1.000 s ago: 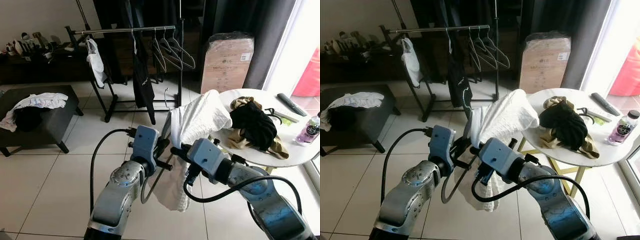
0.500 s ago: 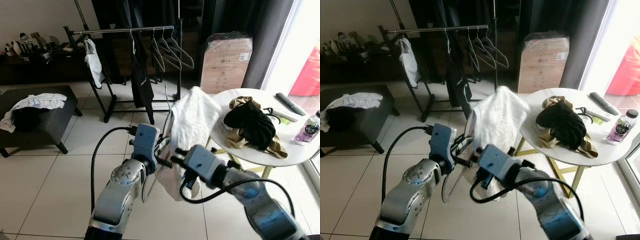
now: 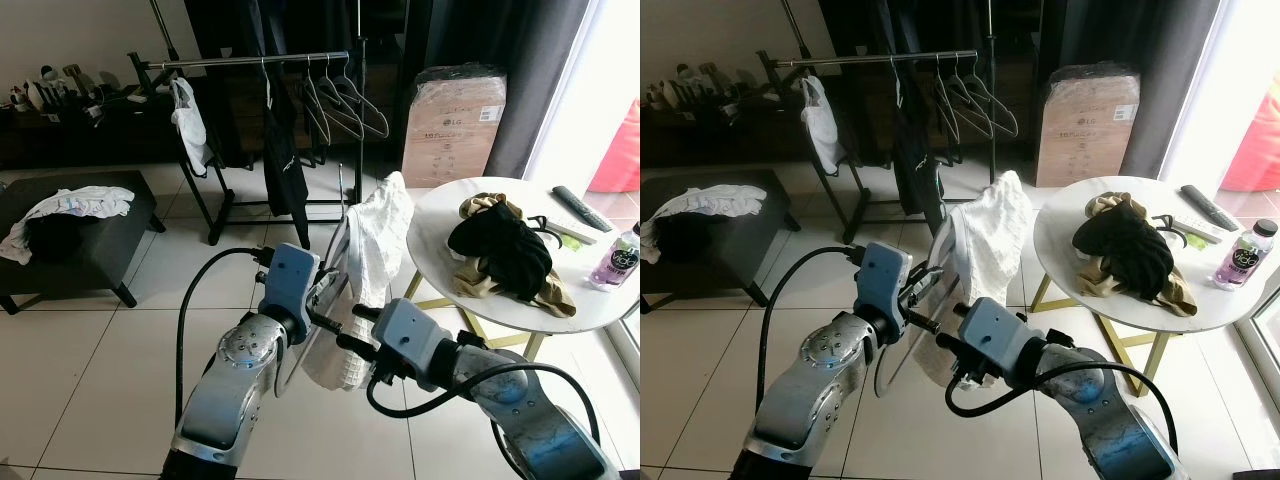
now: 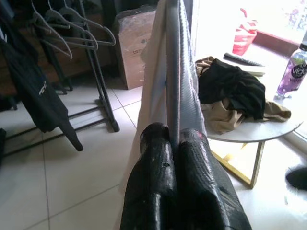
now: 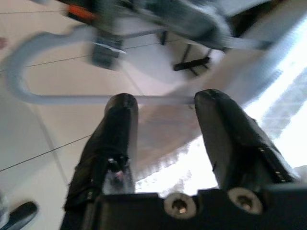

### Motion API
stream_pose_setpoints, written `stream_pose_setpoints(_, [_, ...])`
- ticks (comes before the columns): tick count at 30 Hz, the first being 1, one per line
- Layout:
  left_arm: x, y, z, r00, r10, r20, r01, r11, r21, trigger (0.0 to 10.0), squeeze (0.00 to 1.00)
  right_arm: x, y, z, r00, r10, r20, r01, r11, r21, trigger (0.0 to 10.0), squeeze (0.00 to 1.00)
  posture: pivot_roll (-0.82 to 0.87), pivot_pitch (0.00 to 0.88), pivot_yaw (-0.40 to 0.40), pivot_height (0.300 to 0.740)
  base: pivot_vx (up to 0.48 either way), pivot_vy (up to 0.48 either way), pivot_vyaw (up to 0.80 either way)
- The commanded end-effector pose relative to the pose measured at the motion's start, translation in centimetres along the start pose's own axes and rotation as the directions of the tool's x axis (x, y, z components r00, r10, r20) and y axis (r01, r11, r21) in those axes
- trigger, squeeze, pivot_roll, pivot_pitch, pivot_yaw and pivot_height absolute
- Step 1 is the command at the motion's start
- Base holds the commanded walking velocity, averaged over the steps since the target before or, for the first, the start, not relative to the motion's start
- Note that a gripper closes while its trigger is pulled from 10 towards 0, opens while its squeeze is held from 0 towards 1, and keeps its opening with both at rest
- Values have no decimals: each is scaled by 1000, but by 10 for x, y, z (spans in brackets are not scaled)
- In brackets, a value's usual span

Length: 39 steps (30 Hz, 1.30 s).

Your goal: Hang hanger

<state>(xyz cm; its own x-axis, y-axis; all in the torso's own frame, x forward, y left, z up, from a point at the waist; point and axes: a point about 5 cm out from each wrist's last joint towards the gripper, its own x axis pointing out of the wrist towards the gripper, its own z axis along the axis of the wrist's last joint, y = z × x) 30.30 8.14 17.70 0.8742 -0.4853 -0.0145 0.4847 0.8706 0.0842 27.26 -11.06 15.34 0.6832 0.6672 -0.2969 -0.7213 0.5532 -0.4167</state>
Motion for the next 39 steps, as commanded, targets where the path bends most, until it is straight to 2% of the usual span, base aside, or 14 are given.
stream_pose_setpoints(1, [-3, 5, 9, 998, -32, 56, 31, 999, 20, 10000, 0, 0, -9, 2, 998, -62, 9, 62, 998, -4, 10000, 1000, -67, 102, 45, 740, 0, 0, 0])
stream_pose_setpoints(3, [-8, 10, 3, 995, -87, 42, 85, 996, 35, 10000, 0, -2, -20, 0, 992, -126, -2, 126, 992, -10, 10000, 1000, -67, 104, 45, 740, 0, 0, 0])
stream_pose_setpoints(6, [-13, 16, -2, 991, -132, 20, 131, 990, 53, 10000, 0, -5, -27, -3, 988, -154, -8, 154, 988, -13, 10000, 1000, -67, 112, 45, 740, 0, 0, 0])
stream_pose_setpoints(9, [-27, 32, -15, 977, -210, -25, 211, 976, 58, 10000, 0, -21, -42, -7, 987, -162, -13, 162, 987, -23, 10000, 1000, -71, 120, 44, 740, 0, 0, 0])
stream_pose_setpoints(13, [-41, 48, -30, 956, -280, -91, 288, 952, 101, 10000, 0, -42, -55, -12, 994, -102, -34, 100, 994, -50, 10000, 1000, -80, 124, 42, 740, 0, 0, 0])
stream_pose_setpoints(19, [-51, 59, -36, 931, -348, -111, 359, 926, 118, 10000, 0, -63, -67, -24, 994, -43, -103, 36, 998, -60, 10000, 1000, -91, 119, 38, 740, 0, 0, 0])
stream_pose_setpoints(23, [-55, 62, -39, 904, -408, -131, 424, 896, 131, 10000, 0, -72, -66, -32, 986, 56, -158, -68, 995, -74, 10000, 1000, -91, 114, 38, 740, 0, 0, 0])
stream_pose_setpoints(24, [-58, 60, -41, 883, -450, -132, 465, 875, 130, 10000, 0, -74, -63, -33, 981, 112, -157, -123, 990, -66, 10000, 1000, -96, 110, 37, 740, 0, 0, 0])
stream_pose_setpoints(28, [-66, 54, -47, 808, -566, -163, 584, 805, 98, 10000, 0, -78, -63, -31, 968, 198, -154, -210, 976, -61, 10000, 1000, -102, 99, 41, 740, 0, 0, 0])
stream_pose_setpoints(29, [-66, 54, -47, 808, -566, -163, 584, 805, 98, 10000, 0, -78, -63, -31, 968, 198, -154, -210, 976, -61, 10000, 1000, -102, 99, 41, 740, 0, 0, 0])
stream_pose_setpoints(30, [-70, 52, -52, 773, -603, -196, 626, 775, 85, 10000, 0, -81, -63, -30, 957, 236, -169, -250, 966, -68, 10000, 1000, -104, 98, 42, 740, 0, 0, 0])
stream_pose_setpoints(31, [-72, 50, -54, 754, -621, -212, 646, 761, 68, 10000, 0, -83, -63, -29, 949, 263, -171, -279, 958, -72, 10000, 1000, -105, 94, 43, 740, 0, 0, 0])
stream_pose_setpoints(33, [-74, 49, -57, 729, -645, -230, 670, 741, 47, 10000, 0, -87, -63, -27, 940, 298, -167, -314, 947, -75, 10000, 1000, -106, 89, 43, 740, 0, 0, 0])
stream_pose_setpoints(39, [-75, 50, -60, 705, -664, -251, 692, 721, 37, 10000, 0, -96, -74, -22, 939, 305, -156, -320, 944, -79, 10000, 1000, -112, 78, 43, 740, 0, 0, 0])
